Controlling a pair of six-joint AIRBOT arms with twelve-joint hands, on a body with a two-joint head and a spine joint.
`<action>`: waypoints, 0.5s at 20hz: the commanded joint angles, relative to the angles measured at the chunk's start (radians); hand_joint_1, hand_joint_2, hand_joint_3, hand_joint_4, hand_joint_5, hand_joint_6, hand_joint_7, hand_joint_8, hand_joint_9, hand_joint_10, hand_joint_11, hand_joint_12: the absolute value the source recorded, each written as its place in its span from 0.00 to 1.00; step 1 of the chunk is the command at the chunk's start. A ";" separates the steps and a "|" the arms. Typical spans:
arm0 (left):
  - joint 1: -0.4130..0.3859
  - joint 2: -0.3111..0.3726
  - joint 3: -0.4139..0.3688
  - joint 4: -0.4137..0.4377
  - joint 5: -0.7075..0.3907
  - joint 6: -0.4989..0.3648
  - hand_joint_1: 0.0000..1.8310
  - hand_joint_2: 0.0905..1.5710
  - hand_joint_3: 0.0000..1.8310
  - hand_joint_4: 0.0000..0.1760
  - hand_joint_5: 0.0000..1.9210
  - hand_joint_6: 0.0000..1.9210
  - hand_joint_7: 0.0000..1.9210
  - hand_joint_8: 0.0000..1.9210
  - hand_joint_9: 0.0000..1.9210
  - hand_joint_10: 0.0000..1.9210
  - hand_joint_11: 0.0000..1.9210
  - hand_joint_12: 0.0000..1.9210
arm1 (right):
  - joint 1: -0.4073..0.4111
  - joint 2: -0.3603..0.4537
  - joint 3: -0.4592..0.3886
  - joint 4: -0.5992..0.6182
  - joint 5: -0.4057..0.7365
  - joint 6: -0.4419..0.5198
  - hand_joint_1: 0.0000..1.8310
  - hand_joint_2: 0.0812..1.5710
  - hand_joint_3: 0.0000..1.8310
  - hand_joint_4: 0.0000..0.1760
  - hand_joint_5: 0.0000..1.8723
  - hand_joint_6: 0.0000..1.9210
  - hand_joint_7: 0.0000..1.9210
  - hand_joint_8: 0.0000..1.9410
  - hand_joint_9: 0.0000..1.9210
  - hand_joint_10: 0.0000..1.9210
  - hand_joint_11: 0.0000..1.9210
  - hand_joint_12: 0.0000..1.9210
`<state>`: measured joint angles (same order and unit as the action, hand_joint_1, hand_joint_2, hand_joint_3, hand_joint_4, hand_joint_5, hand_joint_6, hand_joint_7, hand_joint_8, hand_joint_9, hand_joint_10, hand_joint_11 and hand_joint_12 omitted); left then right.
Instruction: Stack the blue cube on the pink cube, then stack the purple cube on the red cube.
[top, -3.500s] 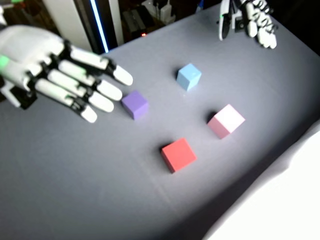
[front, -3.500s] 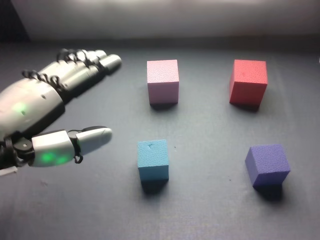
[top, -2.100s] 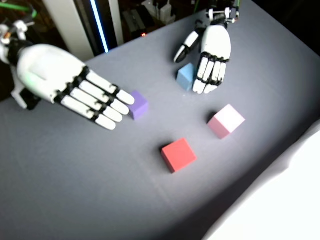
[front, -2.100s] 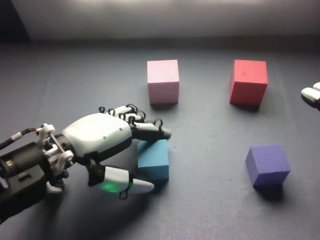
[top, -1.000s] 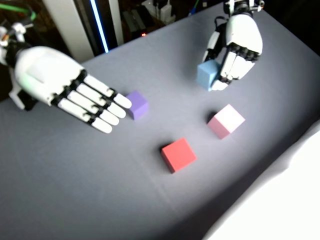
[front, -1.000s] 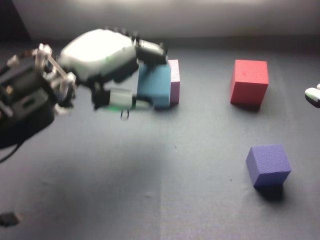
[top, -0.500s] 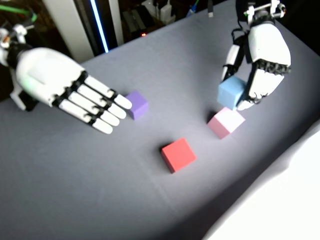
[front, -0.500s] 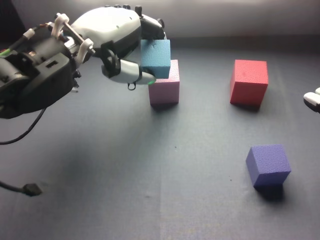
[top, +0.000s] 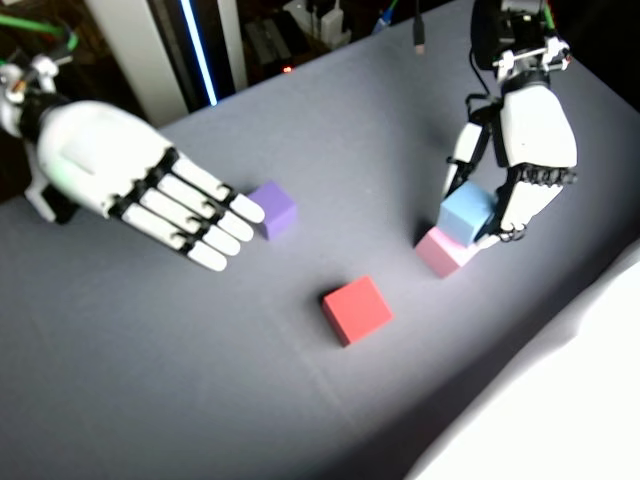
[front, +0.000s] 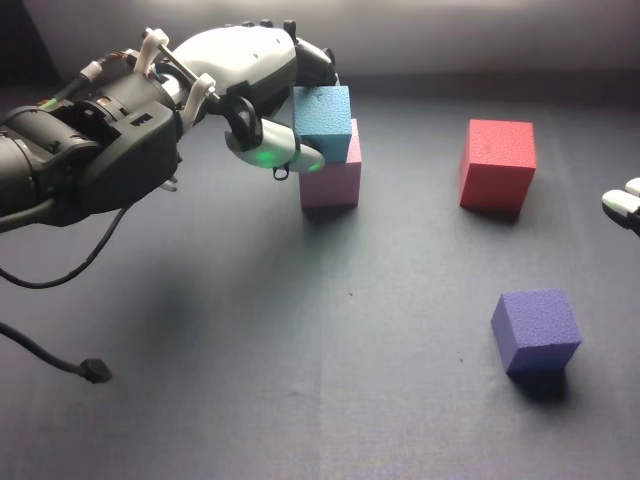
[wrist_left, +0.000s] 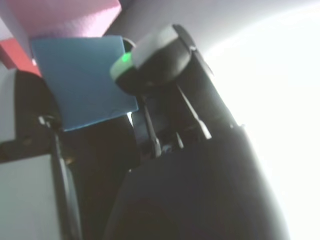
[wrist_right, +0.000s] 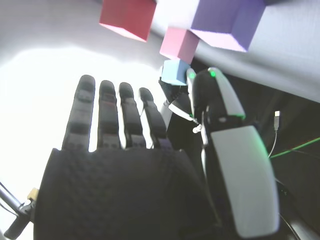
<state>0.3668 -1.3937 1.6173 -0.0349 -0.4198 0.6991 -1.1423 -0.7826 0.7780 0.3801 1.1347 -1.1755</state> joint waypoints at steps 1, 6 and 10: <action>-0.002 -0.001 0.010 -0.004 -0.089 0.002 0.63 0.81 0.00 0.00 0.28 0.77 0.40 0.76 0.36 0.73 0.35 0.94 | 0.001 0.001 0.006 -0.010 0.116 0.006 0.37 0.85 0.00 0.00 0.01 0.00 0.00 0.00 0.00 0.00 0.00 0.09; 0.019 -0.012 0.019 -0.015 -0.079 0.002 0.40 0.70 0.00 0.31 0.05 0.22 0.12 0.05 0.03 0.28 0.00 0.72 | 0.001 0.000 0.006 -0.010 0.116 0.007 0.37 0.85 0.00 0.00 0.01 0.00 0.00 0.00 0.00 0.00 0.00 0.03; 0.024 0.001 0.002 -0.015 -0.103 0.002 0.35 0.66 0.00 0.62 0.00 0.01 0.01 0.00 0.00 0.02 0.00 0.34 | 0.001 0.000 0.006 -0.010 0.116 0.008 0.33 0.85 0.00 0.00 0.00 0.00 0.00 0.00 0.00 0.00 0.00 0.12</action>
<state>0.3946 -1.3998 1.6154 -0.0444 -0.3981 0.7029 -1.1423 -0.7834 0.7780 0.3805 1.1320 -1.1717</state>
